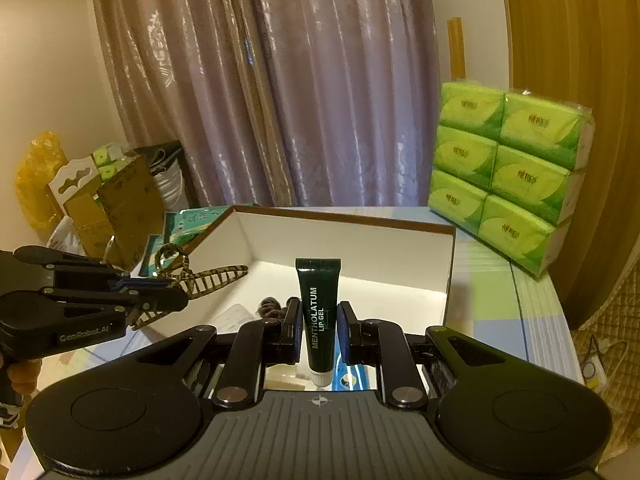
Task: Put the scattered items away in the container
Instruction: 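Lift and carry the lip gel tube and leopard clip with both tools over the box, then open both tools to drop the lip gel tube and leopard clip into the box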
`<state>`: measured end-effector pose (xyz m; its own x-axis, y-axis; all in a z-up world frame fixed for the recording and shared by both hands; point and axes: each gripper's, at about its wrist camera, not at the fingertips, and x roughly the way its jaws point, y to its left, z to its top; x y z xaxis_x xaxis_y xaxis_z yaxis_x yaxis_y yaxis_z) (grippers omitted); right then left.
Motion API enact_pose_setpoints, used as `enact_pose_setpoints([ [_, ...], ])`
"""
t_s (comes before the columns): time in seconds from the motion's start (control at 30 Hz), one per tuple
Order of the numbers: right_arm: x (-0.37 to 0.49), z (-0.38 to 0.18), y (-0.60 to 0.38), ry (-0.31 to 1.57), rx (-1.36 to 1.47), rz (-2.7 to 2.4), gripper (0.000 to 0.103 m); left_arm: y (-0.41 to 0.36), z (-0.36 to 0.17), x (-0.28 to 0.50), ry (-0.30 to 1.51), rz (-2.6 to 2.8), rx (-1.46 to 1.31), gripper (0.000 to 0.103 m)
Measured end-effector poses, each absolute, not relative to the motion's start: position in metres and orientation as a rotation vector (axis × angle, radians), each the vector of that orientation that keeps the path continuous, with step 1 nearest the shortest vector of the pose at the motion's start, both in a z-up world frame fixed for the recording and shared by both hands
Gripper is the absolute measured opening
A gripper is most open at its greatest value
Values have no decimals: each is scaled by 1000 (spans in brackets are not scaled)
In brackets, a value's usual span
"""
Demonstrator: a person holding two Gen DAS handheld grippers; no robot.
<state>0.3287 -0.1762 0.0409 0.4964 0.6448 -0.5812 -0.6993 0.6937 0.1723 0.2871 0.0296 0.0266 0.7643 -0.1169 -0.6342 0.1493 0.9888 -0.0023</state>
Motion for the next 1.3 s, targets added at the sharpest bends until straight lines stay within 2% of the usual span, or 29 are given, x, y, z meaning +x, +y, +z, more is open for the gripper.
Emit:
enact_pose_setpoints([
  [0.73,393,-28,-136,944,-41,842,15,40,-49,385,996,-192,11,3],
  [1.3,404,-54,-117,1067,-160,804,15,42,-66,398,1055,-177,0,4],
])
